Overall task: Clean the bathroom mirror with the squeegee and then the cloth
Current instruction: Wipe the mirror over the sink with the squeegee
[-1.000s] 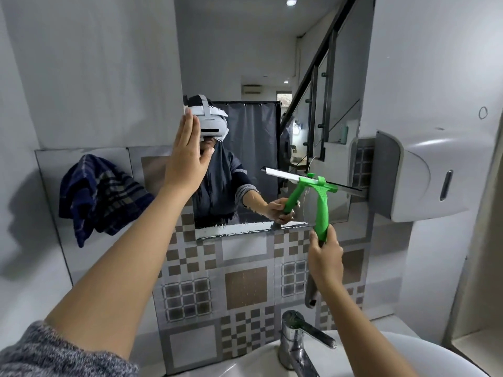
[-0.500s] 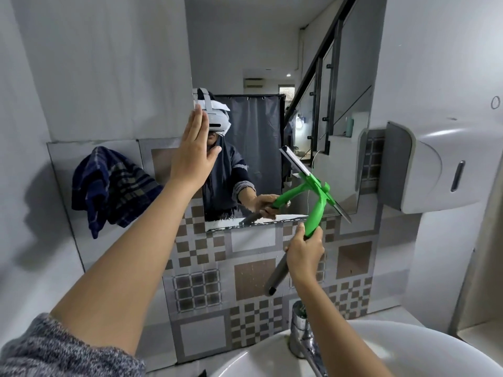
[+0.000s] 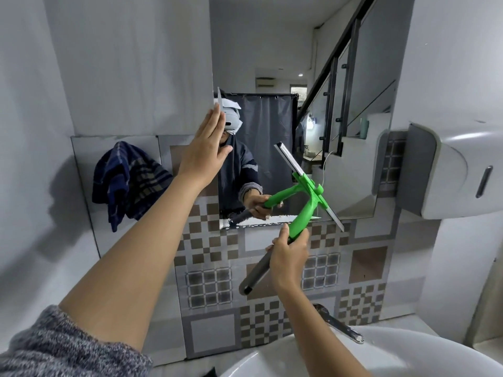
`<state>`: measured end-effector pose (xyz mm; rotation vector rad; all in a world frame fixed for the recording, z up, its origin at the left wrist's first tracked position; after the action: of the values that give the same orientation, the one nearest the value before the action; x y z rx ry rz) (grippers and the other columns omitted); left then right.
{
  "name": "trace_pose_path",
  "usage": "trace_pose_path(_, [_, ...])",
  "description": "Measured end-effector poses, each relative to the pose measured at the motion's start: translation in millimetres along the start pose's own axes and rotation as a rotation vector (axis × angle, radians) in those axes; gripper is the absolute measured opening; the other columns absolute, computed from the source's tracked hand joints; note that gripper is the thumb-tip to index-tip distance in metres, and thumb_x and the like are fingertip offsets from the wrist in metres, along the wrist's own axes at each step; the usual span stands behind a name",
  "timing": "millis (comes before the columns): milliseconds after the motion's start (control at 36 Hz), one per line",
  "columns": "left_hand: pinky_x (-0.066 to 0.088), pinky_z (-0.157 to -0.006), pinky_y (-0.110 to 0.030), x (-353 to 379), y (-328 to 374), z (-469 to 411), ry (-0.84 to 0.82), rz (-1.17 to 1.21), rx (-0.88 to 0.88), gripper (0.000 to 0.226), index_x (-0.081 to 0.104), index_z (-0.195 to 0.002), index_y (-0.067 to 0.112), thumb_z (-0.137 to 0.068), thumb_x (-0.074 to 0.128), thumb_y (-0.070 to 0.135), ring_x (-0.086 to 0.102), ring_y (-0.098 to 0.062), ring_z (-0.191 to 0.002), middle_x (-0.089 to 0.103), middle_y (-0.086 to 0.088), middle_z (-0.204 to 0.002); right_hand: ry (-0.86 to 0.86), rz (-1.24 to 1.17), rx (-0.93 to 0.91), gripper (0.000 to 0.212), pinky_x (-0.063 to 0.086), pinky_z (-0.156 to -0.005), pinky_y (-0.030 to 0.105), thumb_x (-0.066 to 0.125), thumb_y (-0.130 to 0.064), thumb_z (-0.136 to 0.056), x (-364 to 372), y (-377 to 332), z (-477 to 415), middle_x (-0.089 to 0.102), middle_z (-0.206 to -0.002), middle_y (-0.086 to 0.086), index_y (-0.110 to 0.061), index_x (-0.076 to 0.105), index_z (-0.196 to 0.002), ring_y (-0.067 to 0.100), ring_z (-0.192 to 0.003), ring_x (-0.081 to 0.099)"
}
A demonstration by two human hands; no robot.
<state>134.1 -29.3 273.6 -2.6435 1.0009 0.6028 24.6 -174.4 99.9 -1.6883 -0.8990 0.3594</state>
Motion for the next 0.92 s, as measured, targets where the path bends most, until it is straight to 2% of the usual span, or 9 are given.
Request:
trace_pose_path(111, [0.016, -0.109, -0.027, -1.4, -1.5, 0.4, 0.007, 0.007, 0.024, 0.07, 0.013, -0.145, 0.003, -0.09, 0.056, 0.013, 0.009, -0.021, -0.143, 0.007, -0.009, -0.155, -0.006, 0.03, -0.023, 0.015, 0.045, -0.044, 0.023, 0.044, -0.026, -0.097, 3.6, 2.8, 2.6, 0.056, -0.071, 0.01, -0.01, 0.044, -0.098, 0.012, -0.049, 0.054])
trace_pose_path(222, [0.016, -0.111, -0.028, -1.6, -2.9, 0.3, 0.011, 0.017, 0.034, 0.069, 0.014, -0.145, 0.003, -0.09, 0.055, 0.01, 0.011, -0.021, -0.143, 0.008, -0.009, -0.155, -0.052, 0.081, -0.047, 0.015, 0.049, -0.05, 0.04, 0.044, -0.027, -0.097, 8.4, 5.4, 7.1, 0.054, -0.067, 0.011, -0.012, 0.043, -0.101, 0.02, -0.052, 0.054])
trace_pose_path(333, [0.016, -0.112, -0.028, -3.1, -3.2, 0.9, 0.011, 0.031, 0.037, 0.067, 0.015, -0.145, 0.003, -0.091, 0.054, 0.01, 0.011, -0.02, -0.142, 0.008, -0.008, -0.155, -0.09, 0.126, -0.079, 0.014, 0.049, -0.049, 0.047, 0.043, -0.028, -0.097, 12.7, 8.7, 12.2, 0.053, -0.062, 0.008, -0.015, 0.043, -0.102, 0.023, -0.051, 0.053])
trace_pose_path(417, [0.016, -0.113, -0.026, -4.4, -4.8, 0.2, 0.007, 0.046, 0.047, 0.066, 0.016, -0.144, 0.003, -0.09, 0.054, 0.008, 0.012, -0.02, -0.142, 0.009, -0.009, -0.155, -0.114, 0.169, -0.096, 0.02, 0.049, -0.047, 0.045, 0.044, -0.028, -0.097, 16.0, 12.2, 14.2, 0.051, -0.059, 0.004, -0.012, 0.042, -0.109, 0.018, -0.047, 0.05])
trace_pose_path(583, [0.02, -0.113, -0.028, -5.1, -8.7, -1.1, -0.006, 0.083, 0.04, 0.065, 0.018, -0.144, 0.004, -0.09, 0.054, 0.005, 0.015, -0.019, -0.142, 0.011, -0.007, -0.155, -0.16, 0.246, -0.111, 0.021, 0.048, -0.044, 0.043, 0.044, -0.029, -0.096, 22.3, 19.7, 17.9, 0.049, -0.059, 0.004, -0.013, 0.041, -0.109, 0.015, -0.044, 0.046])
trace_pose_path(750, [0.02, -0.113, -0.028, -3.5, -7.8, -0.3, -0.004, 0.097, 0.025, 0.066, 0.019, -0.144, 0.003, -0.089, 0.055, 0.002, 0.016, -0.019, -0.142, 0.012, -0.007, -0.155, -0.183, 0.429, -0.167, 0.038, 0.041, -0.043, 0.03, 0.043, -0.034, -0.096, 23.2, 27.4, 20.4, 0.048, -0.059, 0.001, -0.009, 0.038, -0.123, 0.013, -0.044, 0.044])
trace_pose_path(833, [0.024, -0.114, -0.034, -3.7, -5.6, 1.3, 0.008, 0.11, 0.012, 0.064, 0.021, -0.143, 0.003, -0.089, 0.054, 0.002, 0.017, -0.02, -0.141, 0.014, -0.007, -0.155, -0.183, 0.489, -0.181, 0.037, 0.043, -0.044, 0.032, 0.042, -0.034, -0.096, 20.2, 28.6, 19.7, 0.049, -0.06, 0.002, -0.012, 0.036, -0.125, 0.015, -0.046, 0.046])
trace_pose_path(917, [0.024, -0.113, -0.033, -2.5, -3.1, 4.9, 0.03, 0.107, 0.003, 0.062, 0.022, -0.143, 0.003, -0.09, 0.053, 0.002, 0.018, -0.02, -0.141, 0.015, -0.007, -0.154, -0.185, 0.537, -0.213, 0.032, 0.042, -0.043, 0.031, 0.043, -0.033, -0.096, 15.6, 27.4, 19.0, 0.048, -0.059, 0.0, -0.015, 0.039, -0.121, 0.013, -0.045, 0.045])
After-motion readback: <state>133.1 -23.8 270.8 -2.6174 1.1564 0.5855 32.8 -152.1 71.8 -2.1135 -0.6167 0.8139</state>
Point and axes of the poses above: each hand's wrist, its own z-axis away from the middle knuckle, its own x-axis out of the palm, y = z × x, the point moved 3 cm from there along -z, towards the middle knuckle
